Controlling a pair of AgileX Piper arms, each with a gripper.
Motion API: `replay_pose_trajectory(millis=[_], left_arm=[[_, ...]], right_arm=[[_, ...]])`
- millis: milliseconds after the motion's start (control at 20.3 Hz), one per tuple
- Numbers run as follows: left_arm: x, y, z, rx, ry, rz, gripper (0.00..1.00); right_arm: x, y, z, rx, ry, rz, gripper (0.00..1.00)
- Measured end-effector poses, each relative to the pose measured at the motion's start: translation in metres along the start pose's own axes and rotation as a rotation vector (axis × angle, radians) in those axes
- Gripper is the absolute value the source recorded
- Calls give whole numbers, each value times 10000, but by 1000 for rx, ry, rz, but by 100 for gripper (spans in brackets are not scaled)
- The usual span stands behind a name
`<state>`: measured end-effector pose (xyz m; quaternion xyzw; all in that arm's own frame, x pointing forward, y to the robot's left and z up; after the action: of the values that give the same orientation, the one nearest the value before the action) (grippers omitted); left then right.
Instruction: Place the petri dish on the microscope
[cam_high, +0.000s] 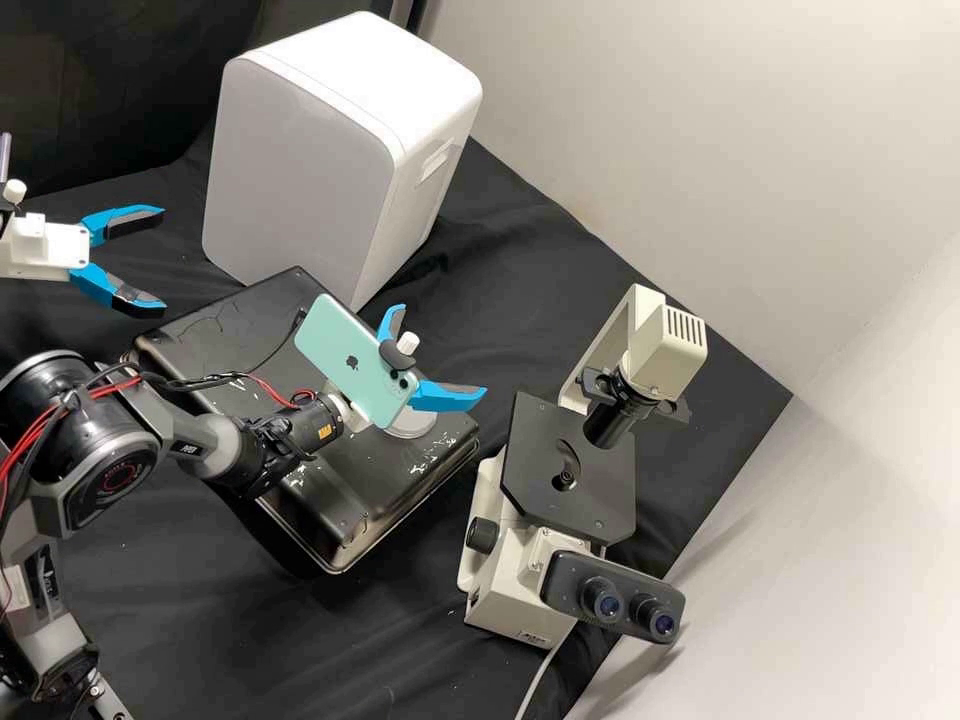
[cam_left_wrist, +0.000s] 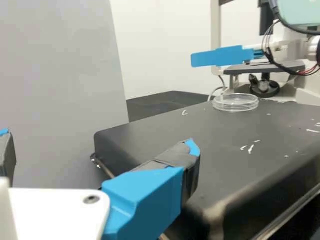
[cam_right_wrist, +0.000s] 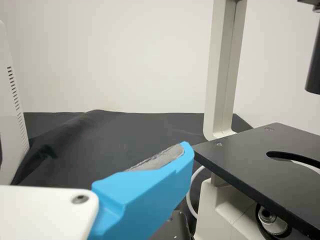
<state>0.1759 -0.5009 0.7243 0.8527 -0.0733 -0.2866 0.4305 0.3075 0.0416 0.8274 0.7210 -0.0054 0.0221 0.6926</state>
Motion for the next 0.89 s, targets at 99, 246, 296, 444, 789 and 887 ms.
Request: replay_pose_trajectory(millis=[99,246,296,444,789,887], left_arm=[[1,-2,12,-1,-5,-1,100],[2,-6,39,-2,-16,-2,100],[2,-7,44,-2,-19,-3,100],[2,-6,42,-2,-17,-2,100],[2,-5,33,-7,-7,0,100],[4,-8,31,-8,-5,-2,100]], right_arm=[[0,0,0,0,0,0,100],[0,0,0,0,0,0,100],[0,0,0,0,0,0,100],[-30,-8,11,0,8,9,100],[-399,-116,89,3,31,24,100],[-502,-175,97,4,43,15,100]])
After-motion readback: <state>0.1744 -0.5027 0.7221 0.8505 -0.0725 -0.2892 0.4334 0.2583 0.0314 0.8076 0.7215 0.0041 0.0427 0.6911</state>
